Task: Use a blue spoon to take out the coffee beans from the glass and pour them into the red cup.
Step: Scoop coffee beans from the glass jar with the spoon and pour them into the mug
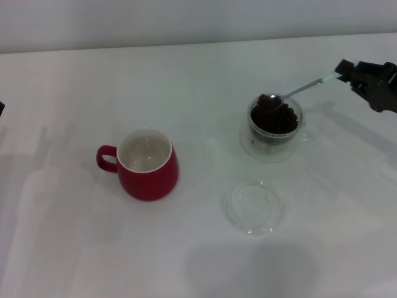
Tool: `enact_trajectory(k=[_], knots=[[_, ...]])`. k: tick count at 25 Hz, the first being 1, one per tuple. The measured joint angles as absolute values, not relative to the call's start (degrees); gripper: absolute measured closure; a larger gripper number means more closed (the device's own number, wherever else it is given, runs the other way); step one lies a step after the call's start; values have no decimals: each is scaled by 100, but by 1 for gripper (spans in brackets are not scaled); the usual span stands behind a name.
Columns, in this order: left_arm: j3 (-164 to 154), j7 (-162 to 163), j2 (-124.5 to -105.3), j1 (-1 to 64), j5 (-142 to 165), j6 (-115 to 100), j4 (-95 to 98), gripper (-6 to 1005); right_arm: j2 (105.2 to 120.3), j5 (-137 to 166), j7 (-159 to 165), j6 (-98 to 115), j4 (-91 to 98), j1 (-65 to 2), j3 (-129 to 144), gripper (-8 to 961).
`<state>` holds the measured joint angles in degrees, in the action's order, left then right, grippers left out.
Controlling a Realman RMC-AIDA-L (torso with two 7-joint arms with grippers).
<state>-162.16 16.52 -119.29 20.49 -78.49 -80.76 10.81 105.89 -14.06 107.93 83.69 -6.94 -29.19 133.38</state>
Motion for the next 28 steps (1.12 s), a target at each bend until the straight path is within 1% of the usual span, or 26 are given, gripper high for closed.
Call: enact_trajectory(k=[10,19,28], knots=[[-16247,1653,-11952,2087,-7808,-7953,1142,153,10874,-1325,10733,8519,-668,-3126,13641,809],[-16276,1665,-11968,2066,-7781,-7827,1204,153,11192,-1320,10637,8469,-675,-3487,14137,809],[-16284,1659,-11970,2032,-7778,-7778,1243,152,11377,-1304,10607,8383,-666,-3881,14407,809]])
